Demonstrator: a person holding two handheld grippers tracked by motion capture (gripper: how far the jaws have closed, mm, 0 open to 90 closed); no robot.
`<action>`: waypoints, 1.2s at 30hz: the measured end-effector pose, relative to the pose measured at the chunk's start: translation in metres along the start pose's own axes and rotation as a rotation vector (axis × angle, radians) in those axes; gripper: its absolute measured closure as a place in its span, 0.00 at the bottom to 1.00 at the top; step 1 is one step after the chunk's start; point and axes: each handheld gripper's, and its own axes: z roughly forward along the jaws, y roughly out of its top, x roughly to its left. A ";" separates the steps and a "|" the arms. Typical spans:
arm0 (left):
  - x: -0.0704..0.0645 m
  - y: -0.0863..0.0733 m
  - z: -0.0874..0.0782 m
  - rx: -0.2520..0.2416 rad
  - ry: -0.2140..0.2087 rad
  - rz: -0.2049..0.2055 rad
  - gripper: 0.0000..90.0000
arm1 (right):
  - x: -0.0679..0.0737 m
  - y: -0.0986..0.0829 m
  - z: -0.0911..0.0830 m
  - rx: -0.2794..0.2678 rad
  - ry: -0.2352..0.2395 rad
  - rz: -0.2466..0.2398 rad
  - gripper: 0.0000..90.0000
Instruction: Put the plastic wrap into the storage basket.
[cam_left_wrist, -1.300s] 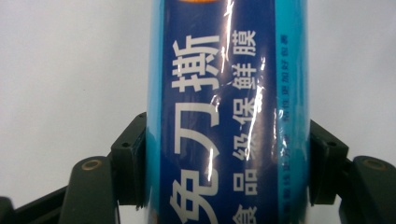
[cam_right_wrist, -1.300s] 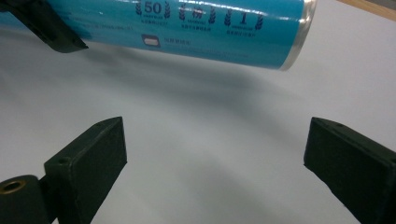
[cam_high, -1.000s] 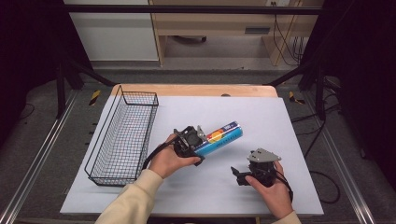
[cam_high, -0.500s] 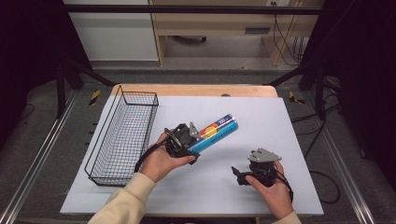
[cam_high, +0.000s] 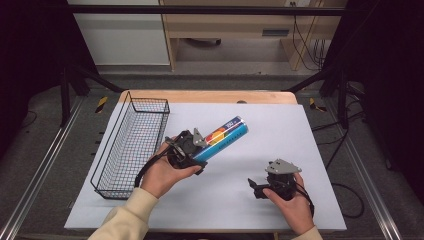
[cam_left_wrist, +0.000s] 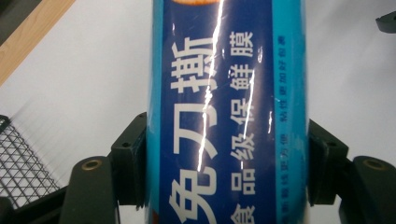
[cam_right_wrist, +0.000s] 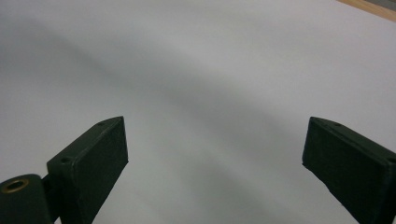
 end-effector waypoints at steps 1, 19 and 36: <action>0.000 -0.001 -0.002 -0.005 0.008 -0.003 0.35 | 0.000 0.000 0.000 0.000 0.001 0.002 0.08; 0.007 -0.014 -0.029 -0.041 0.065 -0.044 0.35 | 0.001 0.000 0.000 0.000 -0.003 -0.002 0.08; 0.016 -0.031 -0.059 -0.064 0.116 -0.100 0.35 | 0.002 0.000 0.000 0.000 -0.007 -0.014 0.08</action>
